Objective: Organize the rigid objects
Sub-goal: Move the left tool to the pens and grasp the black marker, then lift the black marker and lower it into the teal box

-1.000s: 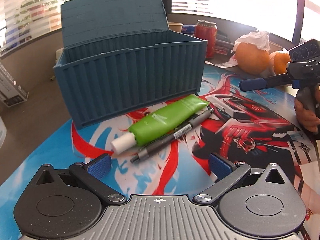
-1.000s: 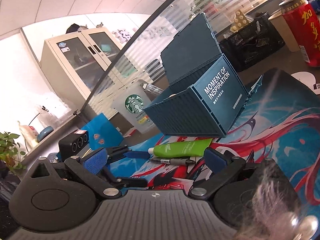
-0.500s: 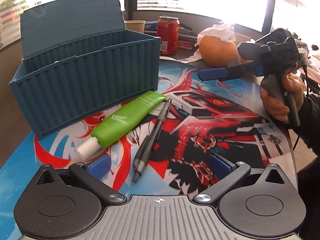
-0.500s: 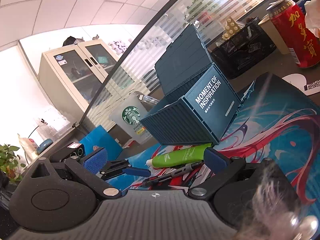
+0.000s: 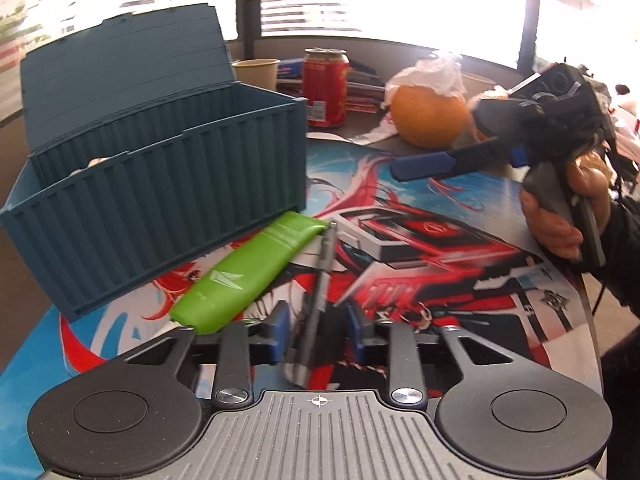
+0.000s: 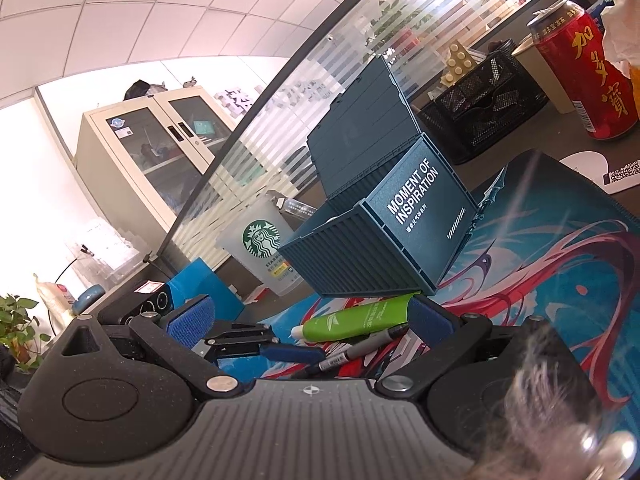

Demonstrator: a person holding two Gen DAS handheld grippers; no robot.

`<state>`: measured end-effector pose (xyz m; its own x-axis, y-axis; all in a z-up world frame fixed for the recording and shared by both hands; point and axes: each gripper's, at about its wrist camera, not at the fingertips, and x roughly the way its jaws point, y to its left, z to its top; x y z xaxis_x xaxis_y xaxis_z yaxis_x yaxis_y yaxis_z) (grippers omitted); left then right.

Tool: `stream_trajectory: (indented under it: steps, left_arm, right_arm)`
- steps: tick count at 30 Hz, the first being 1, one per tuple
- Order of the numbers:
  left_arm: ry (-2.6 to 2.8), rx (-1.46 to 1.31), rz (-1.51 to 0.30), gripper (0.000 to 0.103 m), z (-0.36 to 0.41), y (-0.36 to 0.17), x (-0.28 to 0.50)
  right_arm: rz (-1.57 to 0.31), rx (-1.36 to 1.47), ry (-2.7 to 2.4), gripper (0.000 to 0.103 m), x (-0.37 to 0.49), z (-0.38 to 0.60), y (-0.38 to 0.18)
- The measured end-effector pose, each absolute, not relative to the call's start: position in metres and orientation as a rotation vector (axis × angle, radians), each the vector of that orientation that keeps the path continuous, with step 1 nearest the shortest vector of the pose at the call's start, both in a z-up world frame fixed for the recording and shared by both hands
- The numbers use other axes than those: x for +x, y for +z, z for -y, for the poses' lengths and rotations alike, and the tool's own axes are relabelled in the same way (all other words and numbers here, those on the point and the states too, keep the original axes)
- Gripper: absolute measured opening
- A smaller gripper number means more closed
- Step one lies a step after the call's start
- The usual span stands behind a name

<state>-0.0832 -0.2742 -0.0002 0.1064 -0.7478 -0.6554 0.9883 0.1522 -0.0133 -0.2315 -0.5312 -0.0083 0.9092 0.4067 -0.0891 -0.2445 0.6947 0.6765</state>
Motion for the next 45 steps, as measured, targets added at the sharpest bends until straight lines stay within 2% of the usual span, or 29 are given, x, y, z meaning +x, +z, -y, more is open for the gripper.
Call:
stream_trajectory:
  steps: [2, 12, 26, 45]
  left_arm:
    - [-1.340, 0.509, -0.583, 0.016, 0.274, -0.001, -0.083]
    - [-1.307, 0.585, -0.523, 0.013, 0.279, -0.001, -0.101]
    - [-1.303, 0.606, -0.423, 0.012, 0.277, 0.032, -0.114]
    - [-1.244, 0.713, -0.258, 0.012, 0.282, 0.103, -0.077]
  right_arm:
    - [-0.236, 0.718, 0.368, 0.103, -0.232, 0.531, -0.008]
    - [-0.221, 0.722, 0.366, 0.103, -0.233, 0.533, -0.009]
    - [-0.196, 0.729, 0.380, 0.103, -0.235, 0.535, -0.008]
    - [-0.195, 0.730, 0.381, 0.103, -0.235, 0.535, -0.008]
